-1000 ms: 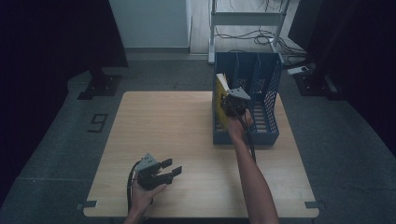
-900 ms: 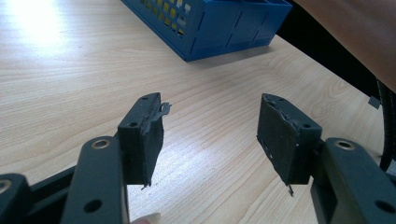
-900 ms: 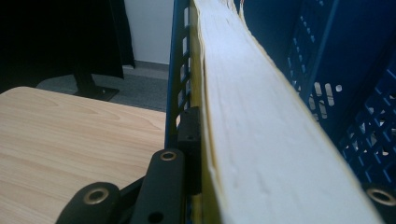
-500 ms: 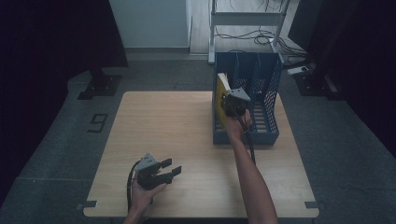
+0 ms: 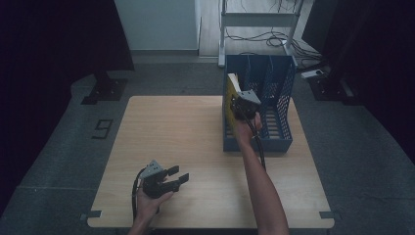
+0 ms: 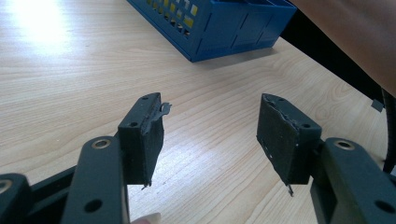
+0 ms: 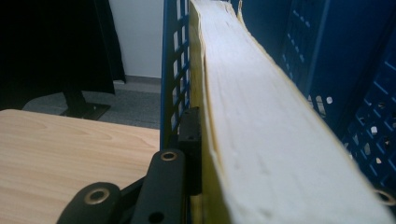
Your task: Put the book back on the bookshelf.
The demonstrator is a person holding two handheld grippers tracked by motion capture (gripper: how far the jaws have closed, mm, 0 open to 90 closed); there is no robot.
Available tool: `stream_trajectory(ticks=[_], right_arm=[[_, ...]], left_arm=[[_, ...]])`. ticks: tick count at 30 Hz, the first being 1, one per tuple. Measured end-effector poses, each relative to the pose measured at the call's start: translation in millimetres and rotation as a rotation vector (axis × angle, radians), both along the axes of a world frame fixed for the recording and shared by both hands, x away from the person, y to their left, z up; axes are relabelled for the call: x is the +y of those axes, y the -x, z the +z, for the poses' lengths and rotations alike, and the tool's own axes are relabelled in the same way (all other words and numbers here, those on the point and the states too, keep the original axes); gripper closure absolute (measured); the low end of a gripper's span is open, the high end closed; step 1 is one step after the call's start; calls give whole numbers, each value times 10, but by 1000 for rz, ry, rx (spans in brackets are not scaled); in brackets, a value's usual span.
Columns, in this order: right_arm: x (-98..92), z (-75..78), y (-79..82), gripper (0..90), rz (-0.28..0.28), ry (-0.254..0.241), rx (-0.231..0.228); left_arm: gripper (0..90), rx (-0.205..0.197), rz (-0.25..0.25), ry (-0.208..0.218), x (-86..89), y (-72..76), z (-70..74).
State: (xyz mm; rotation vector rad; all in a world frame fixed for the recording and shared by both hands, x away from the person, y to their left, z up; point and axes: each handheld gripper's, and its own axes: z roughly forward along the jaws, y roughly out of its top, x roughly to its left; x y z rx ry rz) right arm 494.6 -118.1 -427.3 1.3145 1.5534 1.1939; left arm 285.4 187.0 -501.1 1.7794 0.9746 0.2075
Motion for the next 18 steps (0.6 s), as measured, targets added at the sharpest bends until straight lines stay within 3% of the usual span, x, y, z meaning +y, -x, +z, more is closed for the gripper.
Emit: stream_trajectory(ticks=[18], right_arm=[[77,-38,-244,747,-45,22,-13]], left_arm=[[412,15,12,10,68,-37,-34]])
